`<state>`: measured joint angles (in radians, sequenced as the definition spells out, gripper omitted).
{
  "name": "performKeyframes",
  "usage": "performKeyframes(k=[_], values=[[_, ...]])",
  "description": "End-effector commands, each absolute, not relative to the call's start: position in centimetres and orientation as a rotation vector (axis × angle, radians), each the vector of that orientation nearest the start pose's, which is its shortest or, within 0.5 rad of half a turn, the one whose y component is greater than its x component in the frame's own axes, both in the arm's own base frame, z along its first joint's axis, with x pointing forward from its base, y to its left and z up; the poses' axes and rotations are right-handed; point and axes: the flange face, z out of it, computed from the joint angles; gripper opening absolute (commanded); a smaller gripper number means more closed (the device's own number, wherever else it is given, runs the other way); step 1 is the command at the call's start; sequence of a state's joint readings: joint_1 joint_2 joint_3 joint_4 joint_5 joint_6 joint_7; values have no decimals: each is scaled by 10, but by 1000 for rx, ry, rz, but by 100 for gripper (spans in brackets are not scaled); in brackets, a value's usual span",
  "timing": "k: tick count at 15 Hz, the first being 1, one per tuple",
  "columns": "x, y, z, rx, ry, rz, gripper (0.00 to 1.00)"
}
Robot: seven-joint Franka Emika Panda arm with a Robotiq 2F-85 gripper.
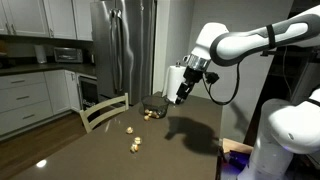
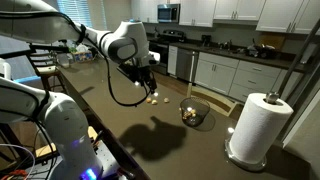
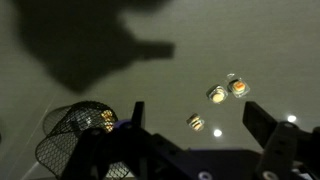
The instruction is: Put the object on the table into the trash can.
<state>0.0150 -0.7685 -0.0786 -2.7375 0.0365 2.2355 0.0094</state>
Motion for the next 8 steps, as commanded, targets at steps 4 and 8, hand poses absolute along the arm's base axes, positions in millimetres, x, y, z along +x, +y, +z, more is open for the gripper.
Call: performKeyframes(k=[4, 8], values=[[338, -20, 464, -3031, 116, -405, 100], [348, -18, 462, -3037, 133, -359, 100]])
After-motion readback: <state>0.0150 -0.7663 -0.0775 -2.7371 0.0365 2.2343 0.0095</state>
